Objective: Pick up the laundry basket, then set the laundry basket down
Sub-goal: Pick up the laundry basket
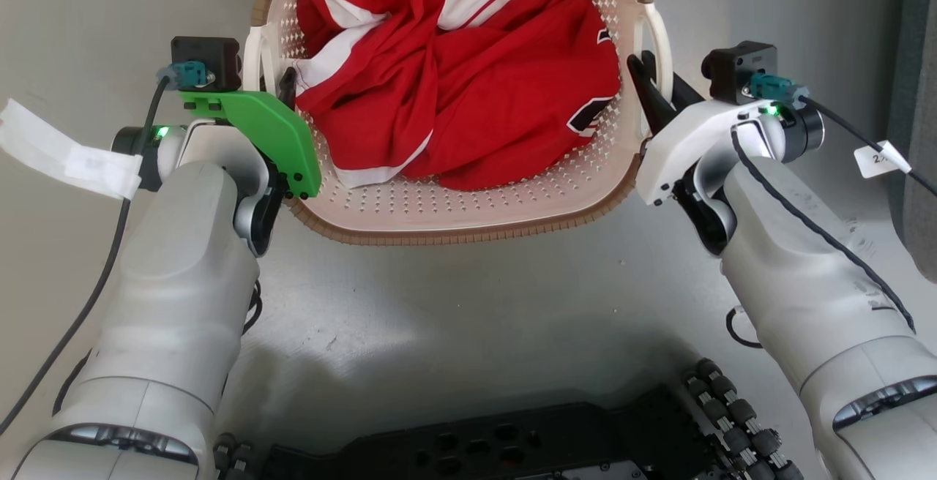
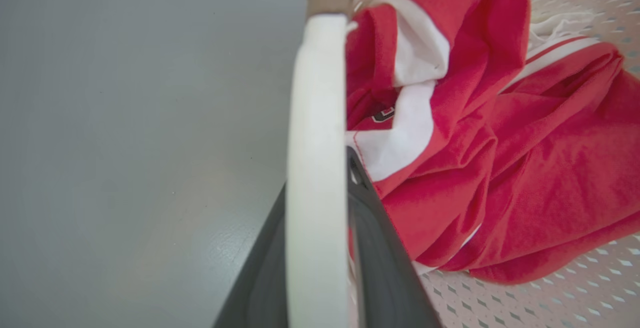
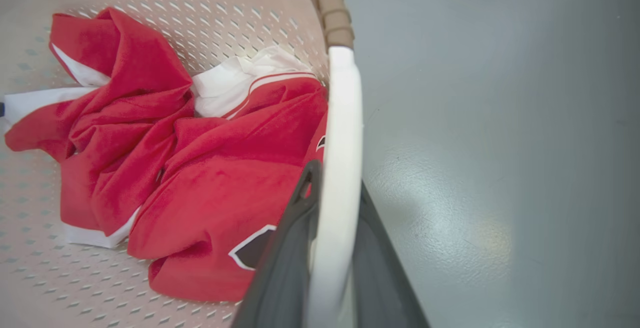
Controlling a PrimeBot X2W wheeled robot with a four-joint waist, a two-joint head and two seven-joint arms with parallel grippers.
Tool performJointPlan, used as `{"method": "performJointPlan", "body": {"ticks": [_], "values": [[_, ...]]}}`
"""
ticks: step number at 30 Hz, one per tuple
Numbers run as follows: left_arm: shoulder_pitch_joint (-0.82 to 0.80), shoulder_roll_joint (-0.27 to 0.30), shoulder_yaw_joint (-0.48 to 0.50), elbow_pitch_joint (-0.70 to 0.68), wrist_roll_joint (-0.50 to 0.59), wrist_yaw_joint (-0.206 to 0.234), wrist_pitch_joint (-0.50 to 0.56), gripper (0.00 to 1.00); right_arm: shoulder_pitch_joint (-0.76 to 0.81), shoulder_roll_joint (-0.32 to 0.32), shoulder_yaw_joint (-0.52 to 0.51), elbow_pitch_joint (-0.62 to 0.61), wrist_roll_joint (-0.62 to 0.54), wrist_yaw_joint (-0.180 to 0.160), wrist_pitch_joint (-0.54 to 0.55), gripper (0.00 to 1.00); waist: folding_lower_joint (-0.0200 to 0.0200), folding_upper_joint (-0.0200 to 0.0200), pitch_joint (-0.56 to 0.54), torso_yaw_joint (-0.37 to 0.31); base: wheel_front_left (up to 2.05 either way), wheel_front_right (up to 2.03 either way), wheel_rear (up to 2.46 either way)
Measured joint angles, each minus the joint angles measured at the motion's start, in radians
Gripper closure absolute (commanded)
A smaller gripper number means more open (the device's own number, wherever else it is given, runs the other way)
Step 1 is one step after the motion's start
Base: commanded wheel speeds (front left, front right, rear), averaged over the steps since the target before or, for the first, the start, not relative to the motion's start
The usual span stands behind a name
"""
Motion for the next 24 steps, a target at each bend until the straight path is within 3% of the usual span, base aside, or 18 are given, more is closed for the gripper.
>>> {"method": "performJointPlan", "body": {"ticks": [11,24], "values": [[-0.018,-0.011,-0.013,0.064,-0.043,-0.018,0.001,1.0,-0.031,0.005,0.03,0.066,0.027,0.0,-0.01,1.0,0.0,0.0,-0.016,0.003,0.0,0.0,0.0],[-0.008,-0.01,-0.046,0.148,-0.176,-0.041,0.14,1.0,-0.017,0.015,0.123,0.137,0.127,0.0,0.059,1.0,0.0001,0.0,-0.126,-0.004,0.0,0.0,0.0]]}}
